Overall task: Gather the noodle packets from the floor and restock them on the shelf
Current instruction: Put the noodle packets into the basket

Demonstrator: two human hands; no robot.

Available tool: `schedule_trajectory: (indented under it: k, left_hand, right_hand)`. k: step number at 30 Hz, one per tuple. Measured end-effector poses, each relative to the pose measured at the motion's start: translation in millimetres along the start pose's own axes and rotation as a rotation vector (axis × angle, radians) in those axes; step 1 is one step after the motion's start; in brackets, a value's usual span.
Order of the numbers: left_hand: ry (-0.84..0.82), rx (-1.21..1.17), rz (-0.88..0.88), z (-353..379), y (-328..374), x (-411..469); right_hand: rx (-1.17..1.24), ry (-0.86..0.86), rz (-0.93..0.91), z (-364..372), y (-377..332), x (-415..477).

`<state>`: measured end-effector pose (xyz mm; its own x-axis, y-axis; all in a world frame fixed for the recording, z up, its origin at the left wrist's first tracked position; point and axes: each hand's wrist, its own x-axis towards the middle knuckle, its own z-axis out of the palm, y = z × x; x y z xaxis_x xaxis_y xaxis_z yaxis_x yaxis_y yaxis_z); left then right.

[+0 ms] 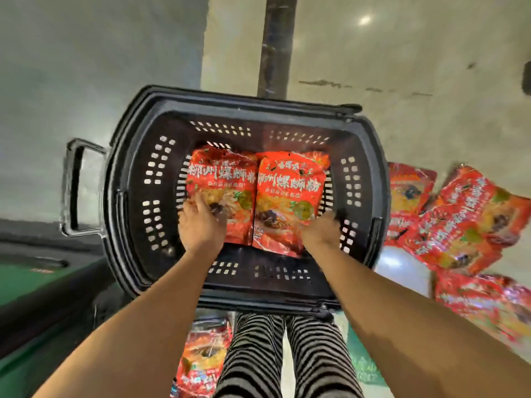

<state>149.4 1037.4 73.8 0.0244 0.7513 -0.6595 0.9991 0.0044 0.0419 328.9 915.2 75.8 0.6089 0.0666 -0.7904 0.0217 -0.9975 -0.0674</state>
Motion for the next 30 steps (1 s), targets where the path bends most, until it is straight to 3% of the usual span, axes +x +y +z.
schedule_trajectory:
  k: [5, 12, 23, 30]
  left_hand:
    - [-0.114, 0.271, 0.249, -56.3, 13.1, -106.9]
    - [-0.166, 0.612, 0.541, -108.1, 50.2, -219.5]
    - [-0.156, 0.877, 0.882, -55.8, 155.5, -309.5]
    - [-0.158, 0.968, 0.946, 29.3, 231.0, -381.9]
  right_hand:
    - [-0.198, -0.072, -0.155, -62.2, 30.3, -100.2]
    - [-0.303, -0.020, -0.292, -119.4, 90.9, -191.5]
    - [-0.074, 0.019, -0.040, -178.3, 247.9, -200.5]
    - [0.071, 0.014, 0.043, -223.6, 371.2, -170.6]
